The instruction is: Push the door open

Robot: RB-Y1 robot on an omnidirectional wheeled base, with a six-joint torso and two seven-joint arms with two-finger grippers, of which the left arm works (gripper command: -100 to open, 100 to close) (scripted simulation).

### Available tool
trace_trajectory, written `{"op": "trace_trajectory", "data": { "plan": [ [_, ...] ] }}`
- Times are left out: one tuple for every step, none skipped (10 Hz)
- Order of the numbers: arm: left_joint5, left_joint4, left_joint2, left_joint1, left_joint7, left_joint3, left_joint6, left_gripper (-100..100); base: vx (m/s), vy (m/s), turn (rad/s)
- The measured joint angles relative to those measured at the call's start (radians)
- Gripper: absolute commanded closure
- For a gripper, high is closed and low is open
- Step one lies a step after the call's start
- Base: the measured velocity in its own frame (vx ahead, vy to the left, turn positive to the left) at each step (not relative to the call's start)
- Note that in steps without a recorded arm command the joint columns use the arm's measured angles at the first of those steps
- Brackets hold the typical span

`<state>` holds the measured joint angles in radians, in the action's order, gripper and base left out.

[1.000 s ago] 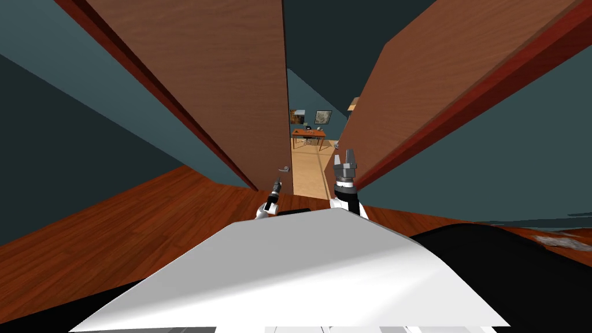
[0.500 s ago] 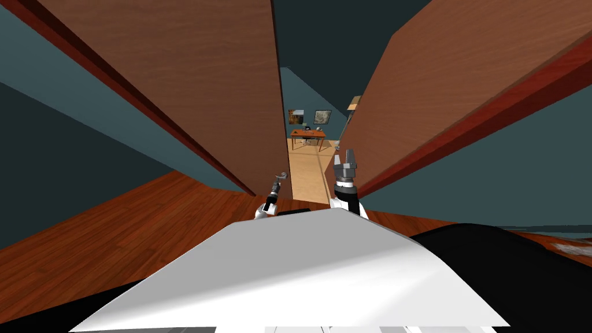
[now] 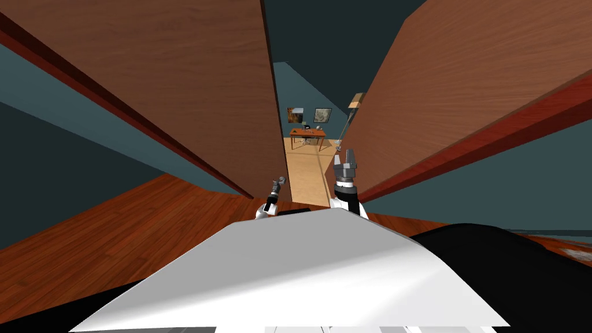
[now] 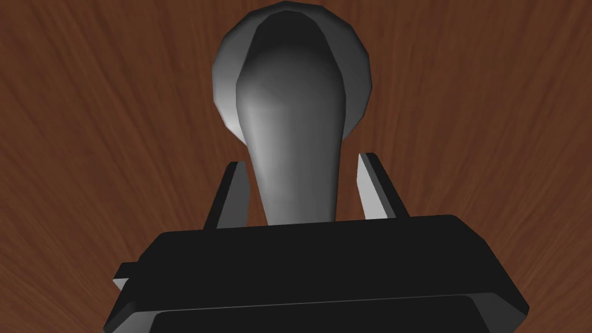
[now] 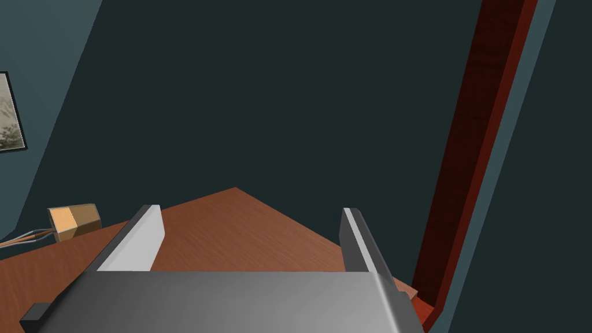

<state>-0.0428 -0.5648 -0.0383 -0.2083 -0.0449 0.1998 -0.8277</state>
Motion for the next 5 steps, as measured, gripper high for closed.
{"op": "trace_trajectory", "data": {
  "plan": [
    [0.001, -0.001, -0.003, -0.003, 0.000, 0.000, 0.000, 100, -0.012, 0.011, -0.017],
    [0.000, -0.002, -0.002, -0.004, 0.000, -0.001, 0.001, 100, 0.000, 0.000, 0.000],
    [0.000, -0.002, -0.001, -0.004, 0.000, -0.001, 0.002, 100, 0.000, 0.000, 0.000],
    [0.000, -0.002, -0.001, -0.004, 0.000, -0.001, 0.002, 100, 0.000, 0.000, 0.000],
    [-0.001, -0.002, -0.001, -0.004, 0.000, -0.001, 0.002, 100, 0.082, -0.054, 0.019]
  ]
}}
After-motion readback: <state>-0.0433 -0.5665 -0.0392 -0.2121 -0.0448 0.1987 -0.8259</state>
